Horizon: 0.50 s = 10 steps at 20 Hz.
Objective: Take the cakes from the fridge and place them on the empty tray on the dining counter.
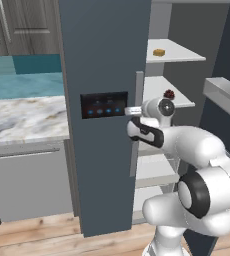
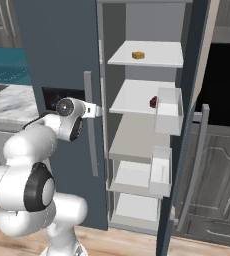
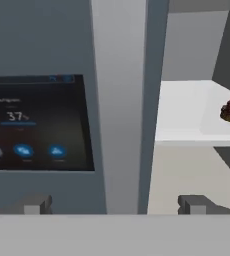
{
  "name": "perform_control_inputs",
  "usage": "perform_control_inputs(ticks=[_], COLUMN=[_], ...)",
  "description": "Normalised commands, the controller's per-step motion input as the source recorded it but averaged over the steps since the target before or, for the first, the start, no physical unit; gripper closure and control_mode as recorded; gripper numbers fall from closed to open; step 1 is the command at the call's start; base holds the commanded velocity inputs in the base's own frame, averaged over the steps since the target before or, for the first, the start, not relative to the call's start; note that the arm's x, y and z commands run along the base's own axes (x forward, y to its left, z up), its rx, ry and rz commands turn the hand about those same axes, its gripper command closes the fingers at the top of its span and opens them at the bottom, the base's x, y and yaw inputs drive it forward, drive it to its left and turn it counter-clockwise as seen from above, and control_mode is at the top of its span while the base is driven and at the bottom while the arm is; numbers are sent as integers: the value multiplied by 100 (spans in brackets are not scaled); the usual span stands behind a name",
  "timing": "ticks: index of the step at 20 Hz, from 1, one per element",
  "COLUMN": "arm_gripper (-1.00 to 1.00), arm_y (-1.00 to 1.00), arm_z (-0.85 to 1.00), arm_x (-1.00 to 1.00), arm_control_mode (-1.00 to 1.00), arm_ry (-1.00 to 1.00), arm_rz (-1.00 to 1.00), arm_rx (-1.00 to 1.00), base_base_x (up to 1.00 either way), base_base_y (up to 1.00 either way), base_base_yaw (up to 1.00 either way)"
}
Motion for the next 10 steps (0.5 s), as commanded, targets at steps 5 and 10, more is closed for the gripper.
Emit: perform_control_inputs(ticks=[5, 10], arm_gripper=[-100, -100], arm_y=[-3, -1], arm_z=[-8, -15], arm_x=[59, 57], arm_control_mode=[-100, -100], arm_ry=[-6, -7], arm_rz=[0, 0], arm_rx=[0, 0], base_base_x=[0, 0], base_base_y=[0, 0], base_base_yaw=[0, 0])
